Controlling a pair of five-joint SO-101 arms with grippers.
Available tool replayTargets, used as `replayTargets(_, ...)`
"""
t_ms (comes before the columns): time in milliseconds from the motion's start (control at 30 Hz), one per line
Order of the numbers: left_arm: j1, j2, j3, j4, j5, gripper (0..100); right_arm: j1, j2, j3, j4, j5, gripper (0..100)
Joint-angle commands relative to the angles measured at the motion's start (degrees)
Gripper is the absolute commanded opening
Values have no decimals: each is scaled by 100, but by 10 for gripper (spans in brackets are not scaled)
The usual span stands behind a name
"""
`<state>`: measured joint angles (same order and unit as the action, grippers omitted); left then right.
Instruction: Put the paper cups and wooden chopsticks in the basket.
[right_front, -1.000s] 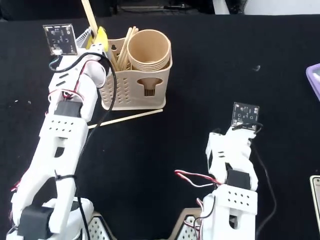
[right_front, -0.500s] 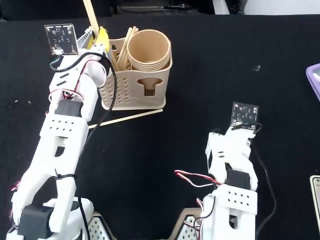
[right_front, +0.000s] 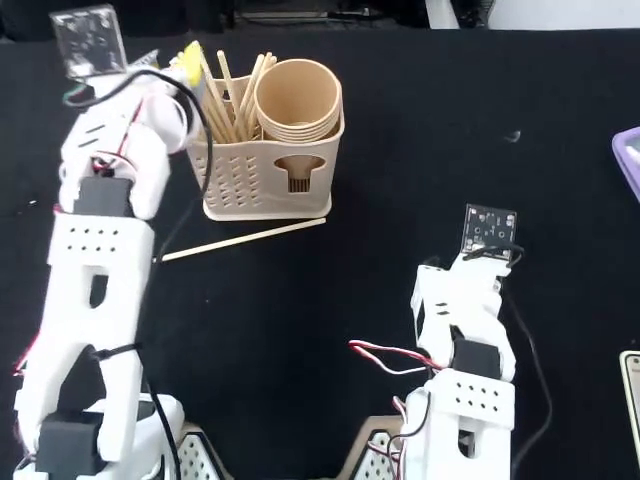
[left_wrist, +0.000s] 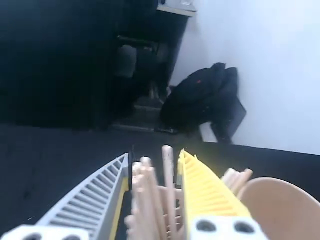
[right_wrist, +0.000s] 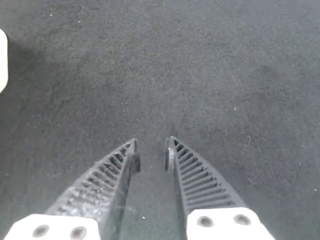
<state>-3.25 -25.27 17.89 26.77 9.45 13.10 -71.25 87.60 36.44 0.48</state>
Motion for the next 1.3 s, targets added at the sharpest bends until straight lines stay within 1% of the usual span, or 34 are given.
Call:
replayTargets(0, -532, -343, -848, 1169, 35, 166, -53, -127, -13, -149, 62, 99)
replayTargets(100, -1051, -703, -1182, 2532, 0, 170, -53, -127, -13, -149, 62, 99)
replayTargets(133, -1226, -800, -1244, 2980, -167, 170, -53, -127, -13, -149, 62, 99)
replayTargets(167, -1393, -853, -1270, 3376, -536, 170, -53, -127, -13, -149, 62, 99)
replayTargets(233, -1604, -818, -1218, 3903, -1565, 170, -53, -127, -13, -149, 62, 99)
replayTargets(333, -1684, -448, -646, 4290, -3411, 170, -53, -127, -22, -149, 62, 99)
replayTargets(400, -1666, -9, -92, 4404, -4413, 170, -53, -127, -22, -149, 62, 99)
replayTargets(467, -1578, 501, 400, 4378, -5073, 171, -53, -127, -22, -149, 62, 99)
replayTargets(567, -1314, 1266, 813, 4360, -5749, 171, -53, -127, -22, -149, 62, 99)
replayTargets(667, -1051, 1820, 831, 3947, -5855, 171, -53, -127, -13, -149, 62, 99)
replayTargets(833, -734, 2277, 866, 2884, -5864, 171, -44, -127, -4, -141, 62, 99)
replayTargets(900, -637, 2514, 866, 2602, -5864, 171, -44, -127, -4, -141, 62, 99)
replayTargets(1033, -585, 3015, 804, 2338, -5881, 171, -35, -127, -4, -141, 62, 99)
replayTargets(1267, -743, 3270, 857, 2303, -5890, 166, -44, -127, -13, -141, 62, 99)
